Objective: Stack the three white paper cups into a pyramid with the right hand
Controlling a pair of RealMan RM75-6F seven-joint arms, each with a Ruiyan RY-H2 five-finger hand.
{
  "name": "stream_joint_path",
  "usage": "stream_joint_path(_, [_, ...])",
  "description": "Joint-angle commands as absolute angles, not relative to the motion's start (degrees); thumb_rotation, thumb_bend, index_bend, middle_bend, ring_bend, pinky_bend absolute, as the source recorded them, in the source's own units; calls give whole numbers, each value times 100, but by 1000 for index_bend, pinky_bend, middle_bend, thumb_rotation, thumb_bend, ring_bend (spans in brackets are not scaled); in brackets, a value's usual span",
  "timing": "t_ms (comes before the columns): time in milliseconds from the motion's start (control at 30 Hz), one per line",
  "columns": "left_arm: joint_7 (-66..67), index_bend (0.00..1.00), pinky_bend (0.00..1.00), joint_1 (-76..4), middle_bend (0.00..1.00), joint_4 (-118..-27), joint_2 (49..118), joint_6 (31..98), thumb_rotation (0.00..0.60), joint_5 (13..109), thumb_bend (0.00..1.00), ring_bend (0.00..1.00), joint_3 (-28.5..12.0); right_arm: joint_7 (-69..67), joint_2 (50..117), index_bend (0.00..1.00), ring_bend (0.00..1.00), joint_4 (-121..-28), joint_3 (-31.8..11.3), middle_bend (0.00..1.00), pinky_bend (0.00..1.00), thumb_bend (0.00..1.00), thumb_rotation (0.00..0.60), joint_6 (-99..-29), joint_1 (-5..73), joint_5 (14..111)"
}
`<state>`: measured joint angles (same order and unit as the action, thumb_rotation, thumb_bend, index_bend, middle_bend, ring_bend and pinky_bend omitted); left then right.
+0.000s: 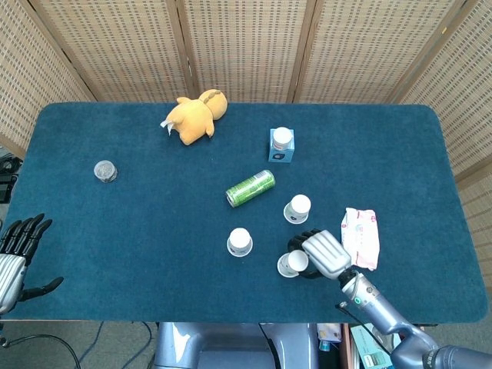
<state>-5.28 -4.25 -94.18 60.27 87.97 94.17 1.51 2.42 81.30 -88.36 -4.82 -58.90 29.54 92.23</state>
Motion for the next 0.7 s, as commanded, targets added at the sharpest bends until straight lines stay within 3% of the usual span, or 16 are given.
stream_joint_path(33, [-527,0,0,-432,0,-9420,6028,8785,600,9419,168,0,153,441,8147,496,453,-8883,-626,564,505,387,600,-5895,3061,9134])
stream_joint_path(700, [-754,0,0,-446,0,-9385,5966,8770,600,9350,168,0,126,2201,8729,496,453,-8847,-1028,558,505,387,600,-5328,3733,8162])
